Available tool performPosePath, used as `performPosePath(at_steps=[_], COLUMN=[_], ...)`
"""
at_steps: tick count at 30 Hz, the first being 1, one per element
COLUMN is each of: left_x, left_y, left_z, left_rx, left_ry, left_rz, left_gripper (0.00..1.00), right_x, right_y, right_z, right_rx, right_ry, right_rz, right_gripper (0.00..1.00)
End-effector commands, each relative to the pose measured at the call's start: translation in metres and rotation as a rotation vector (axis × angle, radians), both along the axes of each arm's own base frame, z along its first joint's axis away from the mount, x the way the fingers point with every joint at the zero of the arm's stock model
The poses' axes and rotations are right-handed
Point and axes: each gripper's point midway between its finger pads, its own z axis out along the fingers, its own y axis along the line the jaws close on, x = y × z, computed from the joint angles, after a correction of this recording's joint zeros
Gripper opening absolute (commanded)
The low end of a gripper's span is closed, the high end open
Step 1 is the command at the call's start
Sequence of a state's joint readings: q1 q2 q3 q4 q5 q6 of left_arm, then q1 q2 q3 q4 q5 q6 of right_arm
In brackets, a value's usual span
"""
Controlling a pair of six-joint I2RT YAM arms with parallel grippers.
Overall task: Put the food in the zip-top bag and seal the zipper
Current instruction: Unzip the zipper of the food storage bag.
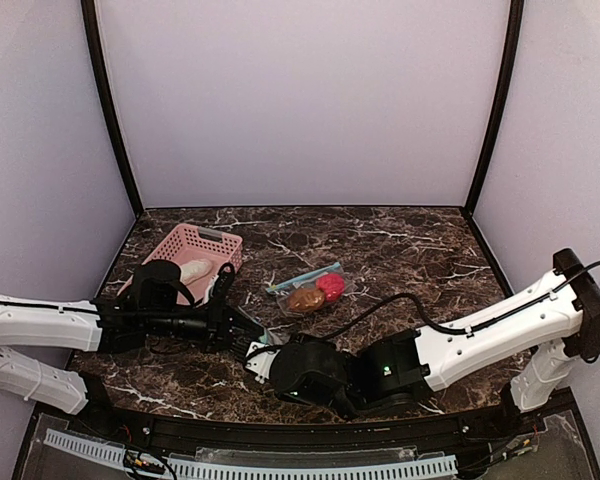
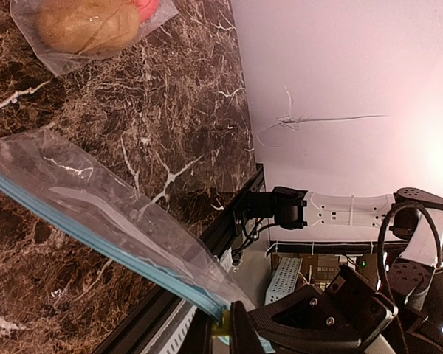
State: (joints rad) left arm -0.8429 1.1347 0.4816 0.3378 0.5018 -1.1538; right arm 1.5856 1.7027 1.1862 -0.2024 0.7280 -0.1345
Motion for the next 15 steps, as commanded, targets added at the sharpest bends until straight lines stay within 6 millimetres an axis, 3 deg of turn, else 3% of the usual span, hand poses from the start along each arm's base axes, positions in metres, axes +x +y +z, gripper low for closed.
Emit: performPosePath(at_steps=[1,15], left_x=[0.029,0.043], left_y=[0.028,0.047], left_z=[-0.039,-0.055], left_rx=[0.142,0.172], left_ry=[0.016,0.044], left_rz=[0.150,0.182], left_gripper=[0.01,0.01], right_x=[-0.029,-0.029], right_y=[0.002,-0.008], right_z=[0.010,0.012], right_rx=[0.029,0.035], right_ry=[0.014,0.023], right_rz=[0.070,0.050], right_gripper=[0.00,0.00])
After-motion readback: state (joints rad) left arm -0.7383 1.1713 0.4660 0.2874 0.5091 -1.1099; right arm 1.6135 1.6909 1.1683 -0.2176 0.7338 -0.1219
